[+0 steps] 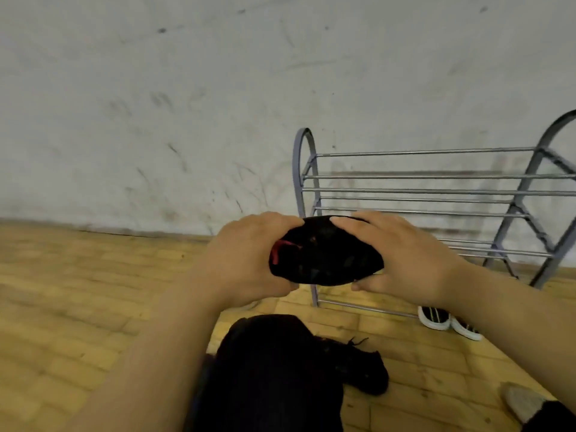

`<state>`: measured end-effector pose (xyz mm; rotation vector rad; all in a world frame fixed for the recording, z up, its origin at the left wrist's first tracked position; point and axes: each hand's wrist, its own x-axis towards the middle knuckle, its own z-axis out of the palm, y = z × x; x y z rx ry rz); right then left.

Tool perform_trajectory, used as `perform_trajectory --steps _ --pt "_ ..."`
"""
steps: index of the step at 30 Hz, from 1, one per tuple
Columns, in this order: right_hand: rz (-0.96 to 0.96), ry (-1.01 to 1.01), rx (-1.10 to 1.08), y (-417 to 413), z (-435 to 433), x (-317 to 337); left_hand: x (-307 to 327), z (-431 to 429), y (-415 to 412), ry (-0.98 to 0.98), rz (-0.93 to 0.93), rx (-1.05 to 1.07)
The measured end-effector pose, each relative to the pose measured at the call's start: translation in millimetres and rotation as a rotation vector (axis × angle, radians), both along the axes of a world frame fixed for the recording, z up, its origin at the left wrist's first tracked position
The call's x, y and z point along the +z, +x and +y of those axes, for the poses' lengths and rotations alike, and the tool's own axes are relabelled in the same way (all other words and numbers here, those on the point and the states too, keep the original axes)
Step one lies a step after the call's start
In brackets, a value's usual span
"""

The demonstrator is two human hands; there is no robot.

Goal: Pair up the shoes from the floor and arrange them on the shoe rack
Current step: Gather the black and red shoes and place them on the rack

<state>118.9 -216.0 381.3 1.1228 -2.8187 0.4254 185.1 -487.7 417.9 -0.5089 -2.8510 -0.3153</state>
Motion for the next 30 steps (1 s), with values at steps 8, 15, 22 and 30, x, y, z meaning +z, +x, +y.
perform_trajectory --steps 8,15,22,30 --pt "0.059 0.343 0.451 58 -219 -5 -64 -146 152 0.224 -0.156 0.513" --pt "-0.231 0.426 0.573 90 -249 -55 -162 -151 224 0.477 -0.284 0.615" --pt "-0.14 0.547 0.468 88 -249 -67 -204 -147 196 0.563 -0.32 0.603" --pt "0.024 0.706 0.436 96 -253 -71 -330 -145 255 0.688 -0.535 1.011"
